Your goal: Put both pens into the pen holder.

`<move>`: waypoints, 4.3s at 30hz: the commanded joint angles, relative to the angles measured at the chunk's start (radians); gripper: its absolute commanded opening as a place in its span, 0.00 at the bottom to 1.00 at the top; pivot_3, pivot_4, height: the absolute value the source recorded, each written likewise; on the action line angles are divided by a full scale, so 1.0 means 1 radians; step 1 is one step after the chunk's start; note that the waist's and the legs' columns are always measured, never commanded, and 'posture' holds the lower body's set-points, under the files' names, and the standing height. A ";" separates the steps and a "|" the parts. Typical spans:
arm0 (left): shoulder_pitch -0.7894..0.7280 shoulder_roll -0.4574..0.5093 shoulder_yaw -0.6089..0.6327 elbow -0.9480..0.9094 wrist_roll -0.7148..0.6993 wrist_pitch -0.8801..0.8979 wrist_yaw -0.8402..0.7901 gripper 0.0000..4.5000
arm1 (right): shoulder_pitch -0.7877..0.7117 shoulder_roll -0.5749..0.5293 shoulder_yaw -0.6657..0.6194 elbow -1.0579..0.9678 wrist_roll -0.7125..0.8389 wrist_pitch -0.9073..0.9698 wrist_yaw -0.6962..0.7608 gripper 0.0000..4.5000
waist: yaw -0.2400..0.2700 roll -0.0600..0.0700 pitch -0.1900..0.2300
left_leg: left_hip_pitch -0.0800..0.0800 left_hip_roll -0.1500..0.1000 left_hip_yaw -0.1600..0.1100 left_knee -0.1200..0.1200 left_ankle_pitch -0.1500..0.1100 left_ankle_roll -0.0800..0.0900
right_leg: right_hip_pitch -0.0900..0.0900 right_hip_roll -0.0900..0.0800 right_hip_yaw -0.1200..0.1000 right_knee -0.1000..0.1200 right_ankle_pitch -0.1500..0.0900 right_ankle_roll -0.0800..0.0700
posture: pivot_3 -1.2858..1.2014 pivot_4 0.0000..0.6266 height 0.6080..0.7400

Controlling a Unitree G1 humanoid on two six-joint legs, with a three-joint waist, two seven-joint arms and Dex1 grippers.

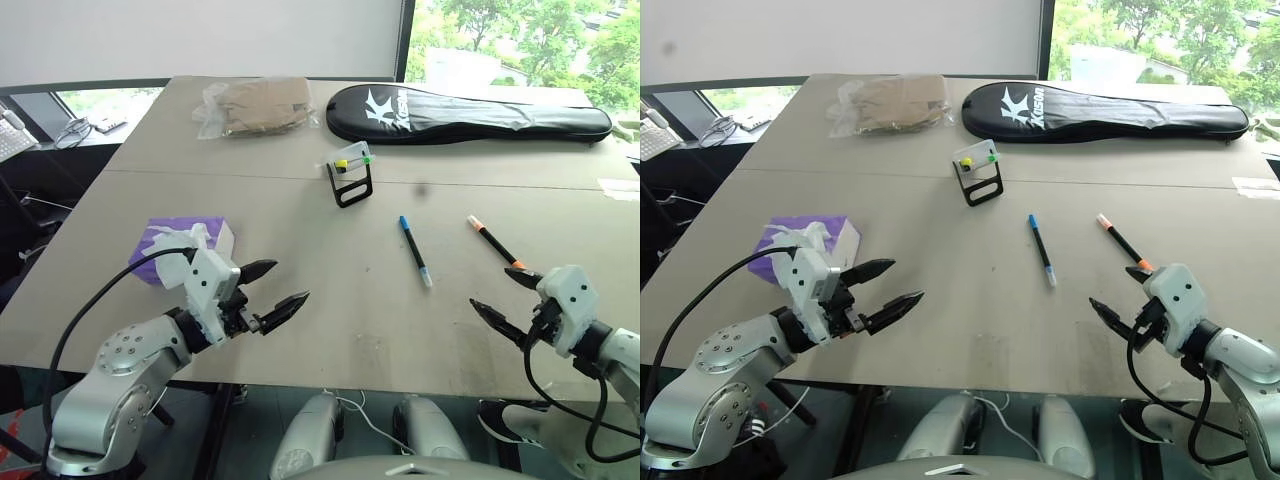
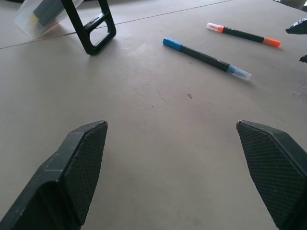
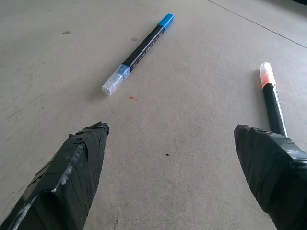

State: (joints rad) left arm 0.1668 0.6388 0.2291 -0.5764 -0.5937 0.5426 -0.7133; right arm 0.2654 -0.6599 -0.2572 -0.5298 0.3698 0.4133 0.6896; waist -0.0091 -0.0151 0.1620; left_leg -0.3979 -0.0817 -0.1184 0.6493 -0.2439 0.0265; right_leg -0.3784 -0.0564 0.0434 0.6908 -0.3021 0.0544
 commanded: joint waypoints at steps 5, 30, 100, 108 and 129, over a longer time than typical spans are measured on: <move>-0.102 0.052 -0.033 -0.093 -0.166 0.059 -0.098 0.99 | -0.458 -0.101 0.027 0.145 0.043 0.472 -0.140 1.00 | -0.009 0.005 0.003 | 0.001 0.001 0.006 0.002 0.000 0.001 | 0.000 0.000 0.001 0.000 0.001 0.000 | 0.52 0.24 1.00; -0.377 0.012 -0.084 -0.065 -0.323 0.258 0.127 1.00 | -0.952 -0.227 0.503 0.719 -0.146 0.551 0.140 0.01 | 0.006 0.003 0.002 | -0.003 0.001 -0.001 -0.002 0.000 0.000 | 0.001 0.000 -0.003 -0.012 0.001 0.000 | 0.52 0.24 1.00; -1.041 -0.153 -0.557 0.848 0.752 -0.700 0.223 0.00 | -0.544 -0.108 0.121 -0.146 0.297 0.392 -0.057 0.99 | -0.003 0.000 0.003 | -0.018 -0.001 0.003 0.004 0.003 -0.003 | -0.018 0.000 -0.001 0.003 0.001 0.001 | 0.52 0.24 1.00; -1.018 -0.195 -0.493 0.743 0.686 -0.639 0.170 0.66 | -0.557 -0.106 0.150 -0.137 0.274 0.401 -0.094 1.00 | -0.004 0.000 0.004 | -0.018 -0.001 0.003 0.005 0.003 -0.003 | -0.019 0.000 -0.002 0.003 0.001 0.001 | 0.52 0.24 1.00; -0.395 0.193 -0.117 -0.055 -0.131 0.297 -0.104 0.82 | -0.678 0.111 0.431 0.077 0.078 0.745 -0.351 1.00 | -0.006 0.001 0.003 | -0.017 -0.001 0.001 0.005 0.003 -0.004 | -0.018 0.000 0.000 0.005 0.001 0.000 | 0.52 0.24 1.00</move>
State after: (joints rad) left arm -0.2381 0.8134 0.0850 -0.6000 -0.7323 0.8628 -0.8060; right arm -0.3982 -0.5493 0.1846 -0.4460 0.4543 1.1550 0.3342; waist -0.0150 -0.0137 0.1649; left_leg -0.4145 -0.0823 -0.1176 0.6538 -0.2406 0.0226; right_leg -0.3965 -0.0561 0.0436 0.6953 -0.3008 0.0545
